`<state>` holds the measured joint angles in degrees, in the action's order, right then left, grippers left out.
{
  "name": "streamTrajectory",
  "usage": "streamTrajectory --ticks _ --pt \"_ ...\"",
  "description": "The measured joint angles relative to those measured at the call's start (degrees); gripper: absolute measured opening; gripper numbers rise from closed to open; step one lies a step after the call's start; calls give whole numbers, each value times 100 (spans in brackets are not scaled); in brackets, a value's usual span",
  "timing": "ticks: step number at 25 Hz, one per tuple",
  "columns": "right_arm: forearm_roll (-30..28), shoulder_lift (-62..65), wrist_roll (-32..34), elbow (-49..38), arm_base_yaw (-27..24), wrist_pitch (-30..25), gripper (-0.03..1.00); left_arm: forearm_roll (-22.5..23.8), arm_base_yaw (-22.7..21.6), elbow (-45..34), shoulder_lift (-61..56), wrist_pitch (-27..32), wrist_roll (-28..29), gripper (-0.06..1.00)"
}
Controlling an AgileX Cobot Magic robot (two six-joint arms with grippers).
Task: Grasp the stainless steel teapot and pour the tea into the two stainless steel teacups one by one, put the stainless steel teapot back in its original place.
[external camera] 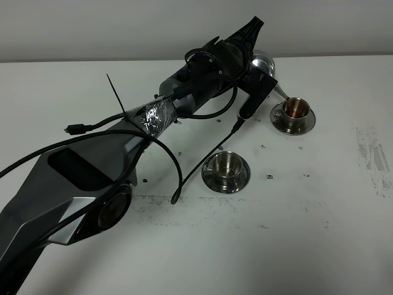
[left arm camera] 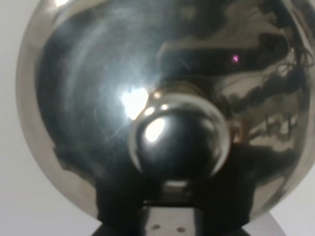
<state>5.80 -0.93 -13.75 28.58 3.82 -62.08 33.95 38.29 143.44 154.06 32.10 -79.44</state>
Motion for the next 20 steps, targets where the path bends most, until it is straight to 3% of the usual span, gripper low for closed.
streamTrajectory --ticks 20 --pt "0 0 0 0 0 0 43 0 31 0 0 -34 -137 17"
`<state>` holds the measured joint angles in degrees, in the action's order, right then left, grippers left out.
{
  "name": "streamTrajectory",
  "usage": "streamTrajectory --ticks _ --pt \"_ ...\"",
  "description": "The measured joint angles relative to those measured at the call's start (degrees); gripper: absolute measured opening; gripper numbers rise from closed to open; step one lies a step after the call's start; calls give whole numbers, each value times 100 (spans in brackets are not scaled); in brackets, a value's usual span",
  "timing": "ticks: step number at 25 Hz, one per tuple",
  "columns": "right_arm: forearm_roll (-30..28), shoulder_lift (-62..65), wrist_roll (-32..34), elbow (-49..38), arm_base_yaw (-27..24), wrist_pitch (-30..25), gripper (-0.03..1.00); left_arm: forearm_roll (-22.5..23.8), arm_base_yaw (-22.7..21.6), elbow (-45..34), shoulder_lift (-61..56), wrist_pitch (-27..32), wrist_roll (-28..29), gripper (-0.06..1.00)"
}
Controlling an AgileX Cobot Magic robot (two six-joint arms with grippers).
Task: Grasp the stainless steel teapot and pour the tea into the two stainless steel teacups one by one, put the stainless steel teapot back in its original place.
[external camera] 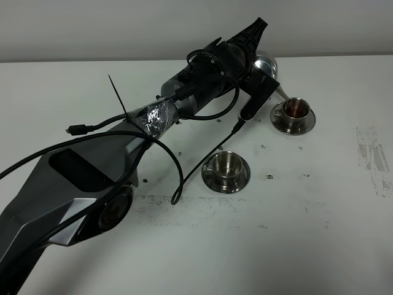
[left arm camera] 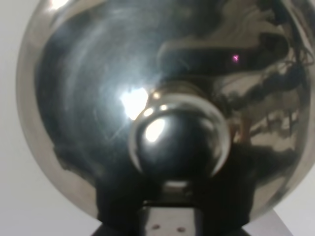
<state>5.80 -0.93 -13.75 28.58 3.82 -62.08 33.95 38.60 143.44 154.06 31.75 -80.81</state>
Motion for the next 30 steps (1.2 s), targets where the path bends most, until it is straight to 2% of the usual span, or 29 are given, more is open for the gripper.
streamTrajectory --ticks 30 --pt "0 0 0 0 0 0 43 0 0 0 0 0 -137 17"
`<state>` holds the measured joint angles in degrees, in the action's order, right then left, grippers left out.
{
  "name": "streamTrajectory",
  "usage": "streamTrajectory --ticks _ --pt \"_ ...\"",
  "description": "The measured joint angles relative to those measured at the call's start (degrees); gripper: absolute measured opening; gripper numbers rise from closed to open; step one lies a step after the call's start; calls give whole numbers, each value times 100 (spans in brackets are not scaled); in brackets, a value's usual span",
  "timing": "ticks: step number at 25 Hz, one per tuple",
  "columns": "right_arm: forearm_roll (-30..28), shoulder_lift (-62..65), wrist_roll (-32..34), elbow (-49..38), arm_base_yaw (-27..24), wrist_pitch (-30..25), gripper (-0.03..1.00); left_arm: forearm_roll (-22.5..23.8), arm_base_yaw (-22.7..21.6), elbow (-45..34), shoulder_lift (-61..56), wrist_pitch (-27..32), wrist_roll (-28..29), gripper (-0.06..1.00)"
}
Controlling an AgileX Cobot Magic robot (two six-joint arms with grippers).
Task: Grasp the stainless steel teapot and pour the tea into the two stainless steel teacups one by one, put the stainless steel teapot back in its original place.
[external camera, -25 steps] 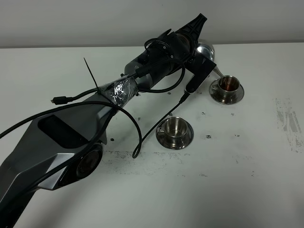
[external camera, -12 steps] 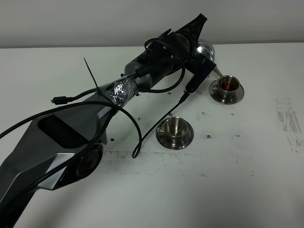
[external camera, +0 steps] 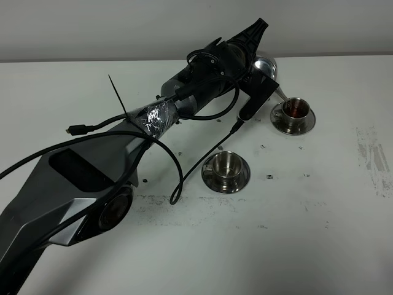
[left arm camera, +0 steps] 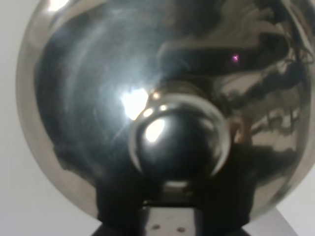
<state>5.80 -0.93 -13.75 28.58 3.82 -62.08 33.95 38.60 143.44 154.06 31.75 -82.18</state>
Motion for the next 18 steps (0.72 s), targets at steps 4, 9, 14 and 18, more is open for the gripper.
streamTrajectory --ticks 4,9,14,18 --pt "0 0 0 0 0 0 43 6 0 0 0 0 -15 17" --pt "0 0 0 0 0 0 43 12 0 0 0 0 -105 17" --pt "0 0 0 0 0 0 43 12 0 0 0 0 -149 17" --pt "0 0 0 0 0 0 43 12 0 0 0 0 -160 17"
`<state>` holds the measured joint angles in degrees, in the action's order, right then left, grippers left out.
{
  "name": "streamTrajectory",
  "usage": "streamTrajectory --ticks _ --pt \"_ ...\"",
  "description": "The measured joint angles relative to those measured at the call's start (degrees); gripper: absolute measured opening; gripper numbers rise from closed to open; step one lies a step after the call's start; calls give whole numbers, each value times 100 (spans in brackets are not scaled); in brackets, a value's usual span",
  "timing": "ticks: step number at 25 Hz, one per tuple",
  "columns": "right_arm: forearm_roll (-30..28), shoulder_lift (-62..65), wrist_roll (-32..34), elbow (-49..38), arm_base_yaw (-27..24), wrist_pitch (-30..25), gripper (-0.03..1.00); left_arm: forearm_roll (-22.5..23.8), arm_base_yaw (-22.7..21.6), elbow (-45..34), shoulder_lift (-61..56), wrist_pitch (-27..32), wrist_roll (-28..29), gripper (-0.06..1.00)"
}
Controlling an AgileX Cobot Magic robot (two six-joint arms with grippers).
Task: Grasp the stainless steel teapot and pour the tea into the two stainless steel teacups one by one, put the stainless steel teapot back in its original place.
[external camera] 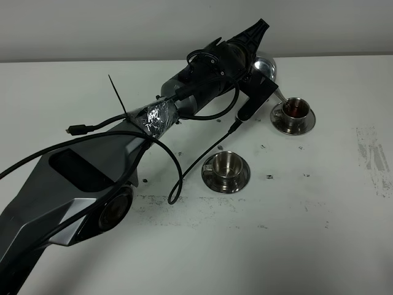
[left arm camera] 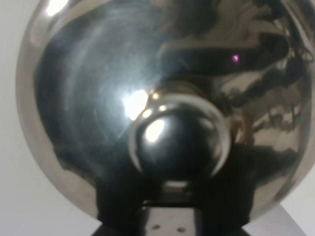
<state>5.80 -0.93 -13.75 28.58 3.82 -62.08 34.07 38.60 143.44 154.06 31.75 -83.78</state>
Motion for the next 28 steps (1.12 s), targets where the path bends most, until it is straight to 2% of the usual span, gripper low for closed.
streamTrajectory --ticks 28 --pt "0 0 0 0 0 0 43 -5 0 0 0 0 -7 17"
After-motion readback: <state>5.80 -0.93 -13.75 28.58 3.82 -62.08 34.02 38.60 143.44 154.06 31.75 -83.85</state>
